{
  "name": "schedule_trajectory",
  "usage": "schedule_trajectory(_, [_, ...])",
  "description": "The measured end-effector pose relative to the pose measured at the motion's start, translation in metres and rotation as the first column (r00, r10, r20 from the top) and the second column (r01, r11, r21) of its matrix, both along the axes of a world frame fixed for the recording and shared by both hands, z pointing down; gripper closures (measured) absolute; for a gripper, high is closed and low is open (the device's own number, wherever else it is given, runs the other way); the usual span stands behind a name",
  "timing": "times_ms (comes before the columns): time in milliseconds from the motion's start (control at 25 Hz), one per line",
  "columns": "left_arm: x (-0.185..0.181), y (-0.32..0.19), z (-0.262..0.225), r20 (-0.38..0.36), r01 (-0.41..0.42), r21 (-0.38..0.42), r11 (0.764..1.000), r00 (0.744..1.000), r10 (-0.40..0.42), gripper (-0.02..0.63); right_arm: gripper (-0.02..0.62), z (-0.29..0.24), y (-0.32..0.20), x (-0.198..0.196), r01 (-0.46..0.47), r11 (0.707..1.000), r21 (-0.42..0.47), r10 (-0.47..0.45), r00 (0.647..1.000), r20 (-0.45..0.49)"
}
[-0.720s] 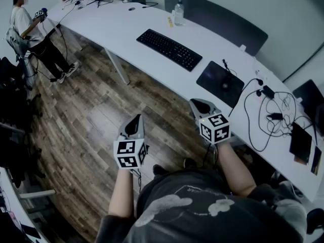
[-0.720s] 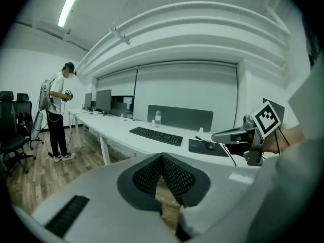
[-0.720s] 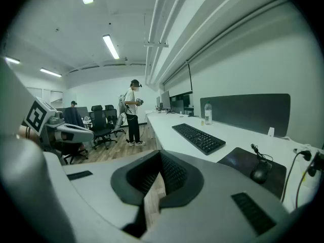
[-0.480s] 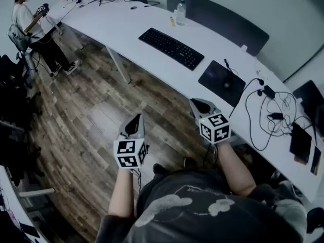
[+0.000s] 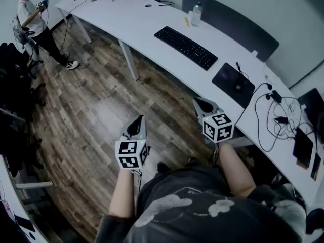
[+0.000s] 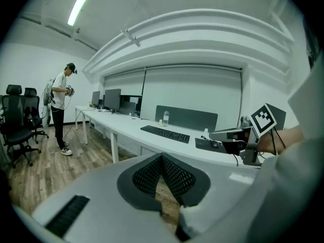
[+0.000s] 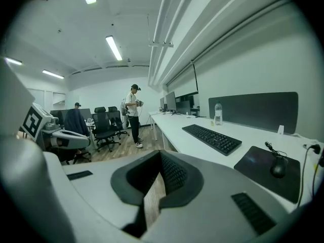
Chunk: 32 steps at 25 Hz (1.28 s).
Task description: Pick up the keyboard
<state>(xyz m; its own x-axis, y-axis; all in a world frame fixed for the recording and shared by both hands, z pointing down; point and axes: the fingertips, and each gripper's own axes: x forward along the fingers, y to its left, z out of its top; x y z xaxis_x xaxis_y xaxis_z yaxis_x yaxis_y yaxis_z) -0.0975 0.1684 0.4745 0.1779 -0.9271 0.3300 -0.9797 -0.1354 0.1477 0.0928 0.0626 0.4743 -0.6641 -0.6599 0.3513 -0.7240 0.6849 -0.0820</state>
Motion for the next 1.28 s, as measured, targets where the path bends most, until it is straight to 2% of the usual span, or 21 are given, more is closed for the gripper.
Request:
schedule_trajectory(160, [-0.02, 0.006, -0.004, 0.014, -0.015, 0.028, 1.0, 1.0, 0.014, 0.604, 0.594, -0.006, 0.005, -0.017, -0.007, 0.999, 0.032, 0.007, 1.0, -0.007])
schedule_trajectory(320, [-0.032, 0.004, -0.008, 0.013, -0.012, 0.056, 0.998, 1.0, 0.011, 0.604, 0.594, -0.002, 0.003, -0.022, -0.014, 1.0, 0.023, 0.015, 1.0, -0.015])
schedule_trajectory(680, [-0.042, -0.037, 0.0, 0.047, -0.056, 0.064, 0.996, 0.997, 0.053, 0.604, 0.594, 0.012, -0.052, -0.026, -0.074, 0.997, -0.004, 0.074, 0.997, 0.01])
schedule_trajectory(880, [-0.055, -0.094, 0.011, 0.06, -0.08, 0.029, 0.996, 0.995, 0.079, 0.604, 0.594, 0.024, -0.11, -0.031, -0.11, 0.993, -0.032, 0.111, 0.993, 0.03])
schedule_trajectory(1280, [-0.055, -0.255, 0.014, 0.092, -0.175, -0.028, 0.984, 0.98, 0.177, 0.604, 0.594, 0.039, -0.258, -0.011, -0.225, 0.969, -0.099, 0.232, 0.971, 0.06])
